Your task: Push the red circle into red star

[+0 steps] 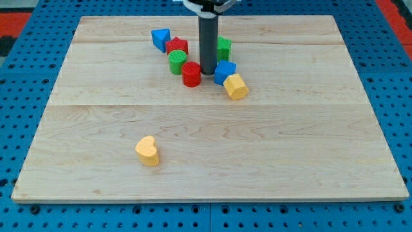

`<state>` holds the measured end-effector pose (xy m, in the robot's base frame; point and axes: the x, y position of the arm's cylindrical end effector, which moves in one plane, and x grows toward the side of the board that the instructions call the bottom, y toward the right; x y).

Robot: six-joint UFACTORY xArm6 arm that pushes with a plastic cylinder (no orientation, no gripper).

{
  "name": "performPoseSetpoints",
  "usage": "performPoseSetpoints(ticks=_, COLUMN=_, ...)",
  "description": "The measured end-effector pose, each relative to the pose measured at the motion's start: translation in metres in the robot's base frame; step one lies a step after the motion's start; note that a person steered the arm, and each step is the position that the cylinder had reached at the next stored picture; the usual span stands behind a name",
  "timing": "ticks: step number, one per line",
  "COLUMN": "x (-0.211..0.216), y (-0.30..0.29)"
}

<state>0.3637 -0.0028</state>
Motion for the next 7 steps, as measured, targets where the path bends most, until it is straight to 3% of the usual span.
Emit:
performPoseSetpoints(ticks=3, x=0.053, y=-0.041)
performPoseSetpoints(ticks=5, x=0.029, y=-0.105)
performPoseSetpoints(ticks=7, x=0.004, y=-0.101)
